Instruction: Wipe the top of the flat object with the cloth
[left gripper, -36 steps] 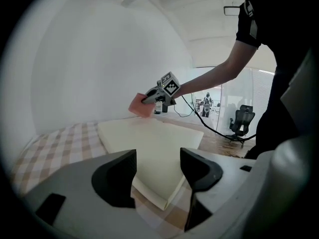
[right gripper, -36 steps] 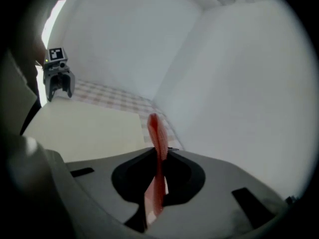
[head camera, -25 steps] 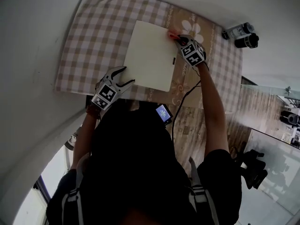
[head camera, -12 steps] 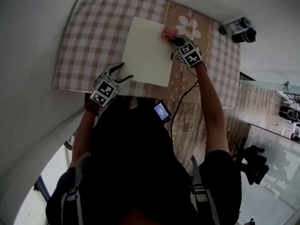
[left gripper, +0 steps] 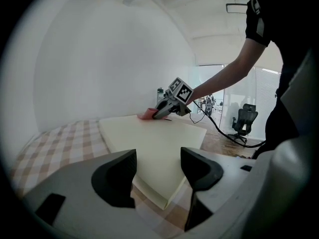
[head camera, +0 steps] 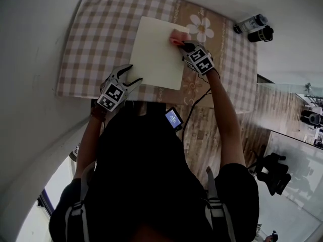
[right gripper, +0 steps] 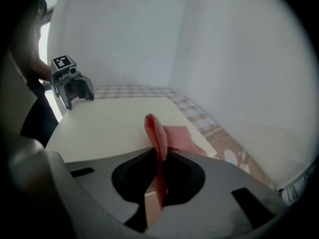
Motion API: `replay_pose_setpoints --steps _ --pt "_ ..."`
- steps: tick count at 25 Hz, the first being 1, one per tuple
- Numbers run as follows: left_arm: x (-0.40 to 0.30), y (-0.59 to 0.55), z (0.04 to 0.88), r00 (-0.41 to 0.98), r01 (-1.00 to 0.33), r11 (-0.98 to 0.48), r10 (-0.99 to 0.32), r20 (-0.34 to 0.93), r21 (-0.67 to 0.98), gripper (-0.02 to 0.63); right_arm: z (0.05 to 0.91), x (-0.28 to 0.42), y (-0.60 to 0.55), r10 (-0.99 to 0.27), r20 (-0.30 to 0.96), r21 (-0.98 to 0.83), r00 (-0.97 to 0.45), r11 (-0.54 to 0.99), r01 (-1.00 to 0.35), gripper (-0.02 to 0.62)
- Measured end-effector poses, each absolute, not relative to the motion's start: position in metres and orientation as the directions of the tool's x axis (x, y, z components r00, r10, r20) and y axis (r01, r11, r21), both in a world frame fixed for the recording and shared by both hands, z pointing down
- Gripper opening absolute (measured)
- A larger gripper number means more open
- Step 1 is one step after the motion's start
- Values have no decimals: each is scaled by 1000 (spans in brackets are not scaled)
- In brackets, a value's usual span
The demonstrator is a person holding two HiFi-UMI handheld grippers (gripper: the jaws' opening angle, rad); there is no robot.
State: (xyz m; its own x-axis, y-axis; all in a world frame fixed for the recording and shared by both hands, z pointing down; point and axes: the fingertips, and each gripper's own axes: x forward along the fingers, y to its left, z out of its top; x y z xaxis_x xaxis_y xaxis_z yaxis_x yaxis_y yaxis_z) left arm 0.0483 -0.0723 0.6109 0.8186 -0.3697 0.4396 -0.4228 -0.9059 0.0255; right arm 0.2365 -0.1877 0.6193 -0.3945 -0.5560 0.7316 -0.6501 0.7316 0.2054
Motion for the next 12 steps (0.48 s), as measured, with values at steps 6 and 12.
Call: replay_pose_setpoints --steps 6,12 --pt "48 -71 610 821 -426 -904 -373 432 30 291 619 226 -166 -557 716 183 -420 731 -657 17" --pt "47 -71 611 826 -417 -908 -362 431 35 291 618 211 -141 -554 702 177 -447 744 -645 17"
